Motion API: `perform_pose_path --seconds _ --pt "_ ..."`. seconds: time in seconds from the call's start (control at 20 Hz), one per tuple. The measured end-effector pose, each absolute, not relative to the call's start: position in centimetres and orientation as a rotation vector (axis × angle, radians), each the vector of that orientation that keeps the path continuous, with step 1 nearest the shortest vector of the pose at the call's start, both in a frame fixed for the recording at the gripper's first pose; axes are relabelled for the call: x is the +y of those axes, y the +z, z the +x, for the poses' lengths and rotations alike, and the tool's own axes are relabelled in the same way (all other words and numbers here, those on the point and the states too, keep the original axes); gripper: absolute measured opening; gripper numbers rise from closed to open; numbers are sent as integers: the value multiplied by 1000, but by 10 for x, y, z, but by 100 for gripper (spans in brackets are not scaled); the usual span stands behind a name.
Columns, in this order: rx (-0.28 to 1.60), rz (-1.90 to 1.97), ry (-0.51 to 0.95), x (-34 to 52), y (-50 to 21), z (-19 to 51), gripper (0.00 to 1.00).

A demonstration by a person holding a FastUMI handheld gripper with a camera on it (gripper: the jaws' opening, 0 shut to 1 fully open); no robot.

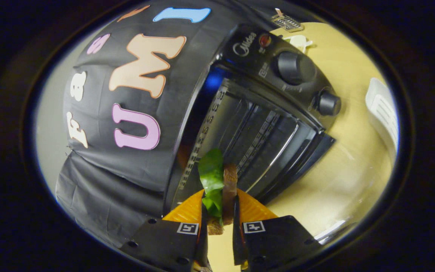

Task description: Open the toaster oven, put the food inside, and close the toaster oven door.

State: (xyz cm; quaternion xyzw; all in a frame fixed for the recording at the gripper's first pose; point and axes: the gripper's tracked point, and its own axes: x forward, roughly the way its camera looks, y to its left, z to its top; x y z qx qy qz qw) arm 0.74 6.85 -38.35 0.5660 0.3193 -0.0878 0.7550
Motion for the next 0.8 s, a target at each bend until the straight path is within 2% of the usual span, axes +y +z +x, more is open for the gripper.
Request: perform_pose_path --seconds 0.6,0.8 --pt "614 1282 -232 73 -411 46 29" --pt "611 1224 -243 71 -405 44 36"
